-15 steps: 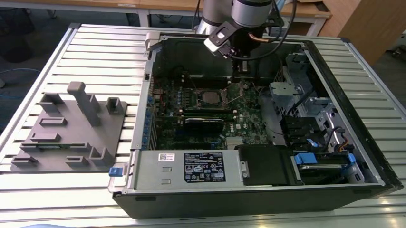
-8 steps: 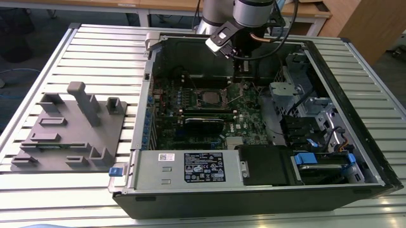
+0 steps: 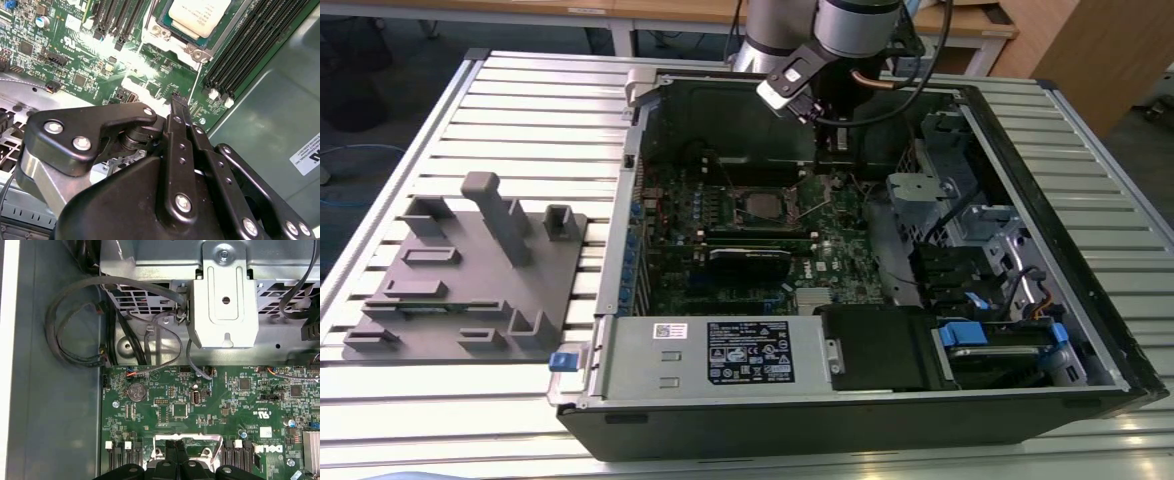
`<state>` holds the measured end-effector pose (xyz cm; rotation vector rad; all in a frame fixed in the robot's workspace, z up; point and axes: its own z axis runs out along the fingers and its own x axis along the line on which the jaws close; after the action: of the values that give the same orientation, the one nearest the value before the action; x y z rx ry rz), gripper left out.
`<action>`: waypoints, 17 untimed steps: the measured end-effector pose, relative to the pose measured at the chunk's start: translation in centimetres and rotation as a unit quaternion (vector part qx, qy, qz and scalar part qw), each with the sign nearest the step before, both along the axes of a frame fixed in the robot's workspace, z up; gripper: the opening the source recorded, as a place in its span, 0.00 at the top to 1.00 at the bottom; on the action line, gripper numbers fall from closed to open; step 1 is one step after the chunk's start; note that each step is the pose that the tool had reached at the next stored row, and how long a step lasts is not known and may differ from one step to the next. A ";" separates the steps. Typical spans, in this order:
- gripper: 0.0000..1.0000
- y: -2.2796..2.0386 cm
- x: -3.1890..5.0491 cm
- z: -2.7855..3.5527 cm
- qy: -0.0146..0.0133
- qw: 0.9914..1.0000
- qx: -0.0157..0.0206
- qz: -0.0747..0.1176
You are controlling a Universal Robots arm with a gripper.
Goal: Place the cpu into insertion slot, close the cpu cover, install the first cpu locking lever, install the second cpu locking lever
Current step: 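Close the cpu cover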
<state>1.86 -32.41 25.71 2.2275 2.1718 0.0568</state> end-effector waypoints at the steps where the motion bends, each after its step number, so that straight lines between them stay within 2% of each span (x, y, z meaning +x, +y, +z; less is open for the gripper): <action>1: 0.90 0.00 0.01 0.00 0.000 1.000 0.000 0.000; 5: 0.90 -0.04 0.02 0.00 0.000 1.000 0.000 0.000; 17: 0.90 -0.55 0.03 0.00 0.000 1.000 0.000 0.000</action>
<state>1.89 -32.96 25.70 2.2275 2.1718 0.0569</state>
